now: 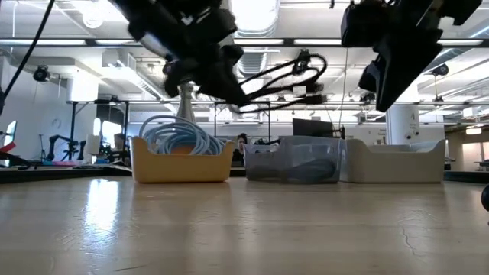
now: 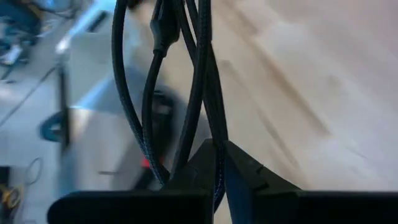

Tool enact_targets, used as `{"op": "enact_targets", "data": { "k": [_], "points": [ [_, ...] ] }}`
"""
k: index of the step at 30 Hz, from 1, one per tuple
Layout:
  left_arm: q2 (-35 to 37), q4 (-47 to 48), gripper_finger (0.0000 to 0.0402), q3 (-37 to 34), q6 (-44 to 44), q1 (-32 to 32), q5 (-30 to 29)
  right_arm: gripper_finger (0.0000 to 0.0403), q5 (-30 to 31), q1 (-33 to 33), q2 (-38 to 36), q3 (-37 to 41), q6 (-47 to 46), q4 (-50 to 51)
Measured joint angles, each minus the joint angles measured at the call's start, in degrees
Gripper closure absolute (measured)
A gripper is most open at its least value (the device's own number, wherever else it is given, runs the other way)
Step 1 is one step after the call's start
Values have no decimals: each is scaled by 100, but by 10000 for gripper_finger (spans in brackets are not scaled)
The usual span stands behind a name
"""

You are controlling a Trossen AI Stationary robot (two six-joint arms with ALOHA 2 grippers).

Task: Pick & Place USB Port
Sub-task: Put the left black charger cable into the black bin

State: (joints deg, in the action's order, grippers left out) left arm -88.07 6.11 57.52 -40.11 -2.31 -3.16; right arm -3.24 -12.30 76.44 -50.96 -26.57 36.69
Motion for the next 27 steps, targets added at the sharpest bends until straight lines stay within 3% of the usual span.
{"op": "enact_targets", "data": {
  "k": [7,11,21,27],
  "points": [
    [-585,36,385,934,-491,-399,-833,341,28,-94,-7,64,-4,-327],
    [-1011,295,385,1270,-622,-718,-997,344,30,-105,-9,182,-7,-638],
    [-1926,400,382,1399,-1892,-1086,-1484,343,38,-134,-9,570,-339,-1226],
    [-1980,330,346,1401,-2481,-1064,-1493,344,39,-144,-7,625,-613,-1247]
  ]
}}
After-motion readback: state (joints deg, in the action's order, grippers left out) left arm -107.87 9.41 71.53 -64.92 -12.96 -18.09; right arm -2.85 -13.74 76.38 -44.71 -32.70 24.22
